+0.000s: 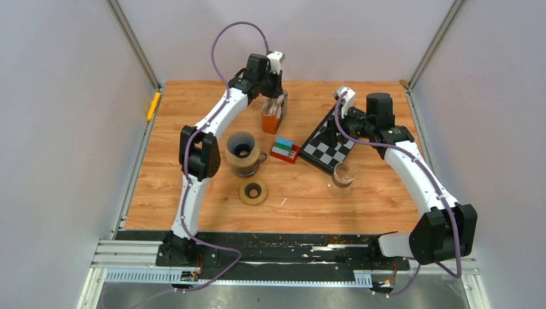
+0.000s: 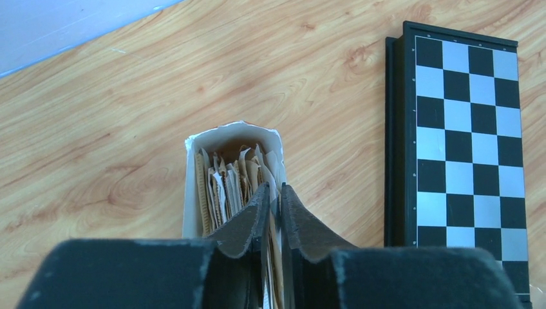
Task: Place the coffee filter in the dripper
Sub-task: Pick up the coffee filter from the coffee filter holder.
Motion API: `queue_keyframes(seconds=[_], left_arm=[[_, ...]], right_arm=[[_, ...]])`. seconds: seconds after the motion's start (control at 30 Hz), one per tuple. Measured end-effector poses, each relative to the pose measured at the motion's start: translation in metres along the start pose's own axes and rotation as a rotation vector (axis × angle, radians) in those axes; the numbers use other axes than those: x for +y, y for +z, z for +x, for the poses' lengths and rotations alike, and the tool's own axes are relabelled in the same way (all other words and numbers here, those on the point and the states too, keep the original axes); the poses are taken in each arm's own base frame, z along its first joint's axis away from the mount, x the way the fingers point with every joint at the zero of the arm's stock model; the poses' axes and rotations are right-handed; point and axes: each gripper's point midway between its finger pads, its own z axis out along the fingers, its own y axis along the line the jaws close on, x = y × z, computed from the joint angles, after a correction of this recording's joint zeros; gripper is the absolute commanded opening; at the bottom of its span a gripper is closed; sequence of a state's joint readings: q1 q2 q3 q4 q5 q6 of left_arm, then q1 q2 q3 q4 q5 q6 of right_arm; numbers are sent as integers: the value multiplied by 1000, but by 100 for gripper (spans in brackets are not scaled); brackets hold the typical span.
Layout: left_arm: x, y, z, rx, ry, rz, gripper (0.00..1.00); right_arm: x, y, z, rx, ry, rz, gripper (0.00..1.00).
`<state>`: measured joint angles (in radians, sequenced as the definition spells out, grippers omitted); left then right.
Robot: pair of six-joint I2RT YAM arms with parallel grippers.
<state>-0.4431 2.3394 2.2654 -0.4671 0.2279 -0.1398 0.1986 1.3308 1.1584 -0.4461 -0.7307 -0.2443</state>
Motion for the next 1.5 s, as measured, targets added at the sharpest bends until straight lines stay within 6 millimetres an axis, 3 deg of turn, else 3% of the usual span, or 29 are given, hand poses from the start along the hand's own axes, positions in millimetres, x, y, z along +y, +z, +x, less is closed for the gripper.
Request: queue_keyframes(seconds=[0.13,0.53,0.67,0.9,1.03,1.5], left_arm=[[-2,0,0,1,-10,5,0],[-5,-5,-2,5,-23,10,0],[-11,-28,-21,-25,-11,10,0],[-34,-101,-87,-175,34,24,0],[-40,-127,-108,-231,55,22,0],[-19,-120,-91,-182,83,-78,0]], right_arm=[[0,1,1,3,4,-4,59],[-2,1,2,4,10,0,59],[-2,1,2,3,12,0,59],[-2,1,1,2,13,0,60],[-2,1,1,2,13,0,60],[-3,2,2,5,15,0,60]])
